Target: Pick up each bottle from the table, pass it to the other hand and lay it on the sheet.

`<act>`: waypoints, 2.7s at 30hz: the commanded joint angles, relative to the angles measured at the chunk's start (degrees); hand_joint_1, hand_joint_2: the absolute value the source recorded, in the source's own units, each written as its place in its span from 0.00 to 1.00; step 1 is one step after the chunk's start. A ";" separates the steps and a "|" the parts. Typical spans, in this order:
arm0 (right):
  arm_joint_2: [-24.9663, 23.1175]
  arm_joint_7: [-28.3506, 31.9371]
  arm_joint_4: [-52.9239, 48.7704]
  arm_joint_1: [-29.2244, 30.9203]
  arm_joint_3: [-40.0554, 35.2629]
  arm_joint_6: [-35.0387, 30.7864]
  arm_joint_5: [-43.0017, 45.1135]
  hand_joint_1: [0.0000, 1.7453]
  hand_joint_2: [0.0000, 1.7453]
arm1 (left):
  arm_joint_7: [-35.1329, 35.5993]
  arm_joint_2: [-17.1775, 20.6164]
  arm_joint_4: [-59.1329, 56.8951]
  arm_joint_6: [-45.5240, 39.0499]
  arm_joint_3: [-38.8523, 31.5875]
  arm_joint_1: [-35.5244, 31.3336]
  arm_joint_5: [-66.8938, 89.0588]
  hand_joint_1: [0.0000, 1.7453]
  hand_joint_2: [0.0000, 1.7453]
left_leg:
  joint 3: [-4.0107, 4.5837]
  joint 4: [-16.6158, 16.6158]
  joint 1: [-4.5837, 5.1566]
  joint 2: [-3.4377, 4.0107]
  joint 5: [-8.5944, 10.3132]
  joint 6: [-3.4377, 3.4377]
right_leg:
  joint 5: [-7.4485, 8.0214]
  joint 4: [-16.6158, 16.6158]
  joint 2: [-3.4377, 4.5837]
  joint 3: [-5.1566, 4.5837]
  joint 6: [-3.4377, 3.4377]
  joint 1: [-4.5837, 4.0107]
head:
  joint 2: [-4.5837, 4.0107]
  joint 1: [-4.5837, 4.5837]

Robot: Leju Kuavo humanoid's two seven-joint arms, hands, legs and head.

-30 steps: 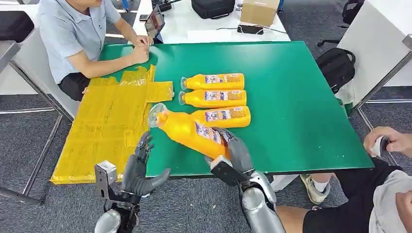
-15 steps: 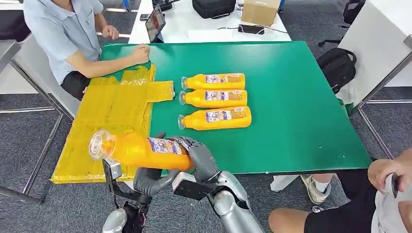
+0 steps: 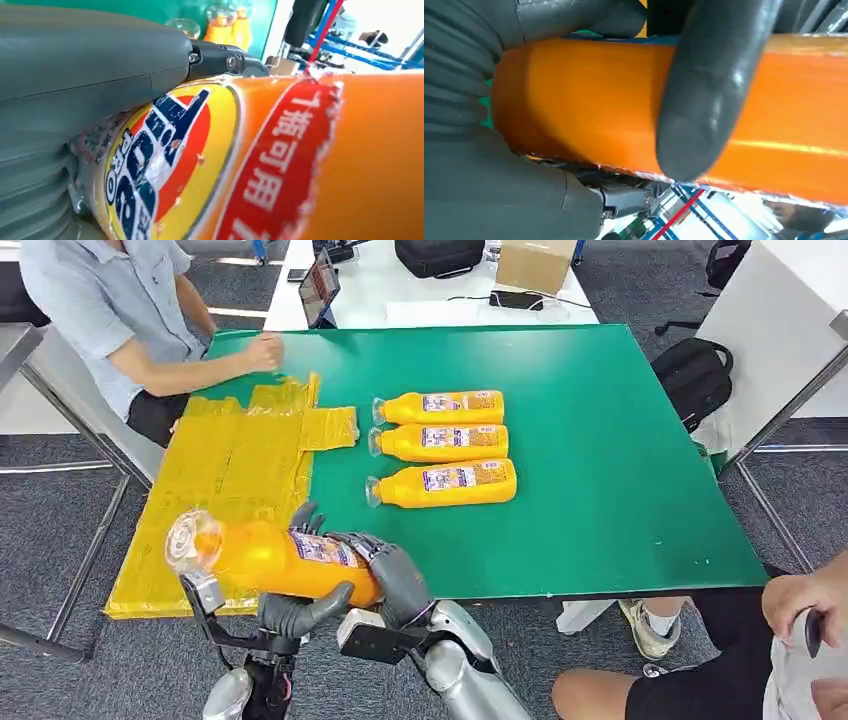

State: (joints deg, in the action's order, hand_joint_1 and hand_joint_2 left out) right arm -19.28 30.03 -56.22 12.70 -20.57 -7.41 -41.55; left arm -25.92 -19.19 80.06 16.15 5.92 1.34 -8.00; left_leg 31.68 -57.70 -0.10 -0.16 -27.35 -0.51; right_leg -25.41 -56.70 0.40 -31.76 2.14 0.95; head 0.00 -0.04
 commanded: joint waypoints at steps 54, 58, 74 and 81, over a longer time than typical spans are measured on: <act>5.46 9.97 -4.05 -1.13 -18.71 -1.09 1.70 0.00 0.00 | 19.28 14.04 -60.24 -26.44 -4.88 -47.02 77.96 1.00 1.00 | 0.18 -0.03 -0.08 -0.07 0.17 0.10 | 0.06 -0.09 -0.11 -0.09 -0.03 -0.06 | 0.00 -0.02; 5.52 9.97 -2.71 0.10 -19.43 -0.95 3.67 0.00 0.00 | 20.42 14.20 -61.60 -24.03 -5.05 -47.92 78.68 1.00 1.00 | 0.20 -0.06 -0.11 0.01 0.15 0.10 | 0.09 -0.09 -0.07 -0.10 -0.05 -0.10 | 0.00 0.00; 6.18 9.97 1.85 2.01 -22.87 -3.10 8.80 0.00 0.00 | 26.20 16.25 -64.63 -17.54 -4.35 -50.55 83.15 0.72 1.00 | 0.13 0.01 -0.13 0.05 0.17 0.10 | 0.12 -0.02 -0.03 -0.04 -0.07 -0.13 | 0.00 0.00; 6.78 9.97 2.64 2.32 -25.54 -4.55 11.12 0.00 0.00 | 28.07 18.75 -64.80 -17.62 -5.21 -50.94 85.10 1.00 1.00 | 0.14 -0.01 -0.14 0.11 0.15 0.10 | 0.12 -0.04 0.04 -0.06 -0.06 -0.13 | 0.00 -0.02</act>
State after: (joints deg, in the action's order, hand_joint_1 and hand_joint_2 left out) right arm -14.36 38.05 -58.40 12.34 -41.90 -10.62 -32.02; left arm 1.20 -3.79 20.37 -1.71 1.42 -46.64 75.01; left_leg 31.87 -57.71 -0.13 -0.23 -27.20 -0.46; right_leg -25.36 -56.81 0.31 -31.87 2.19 0.94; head 0.00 -0.07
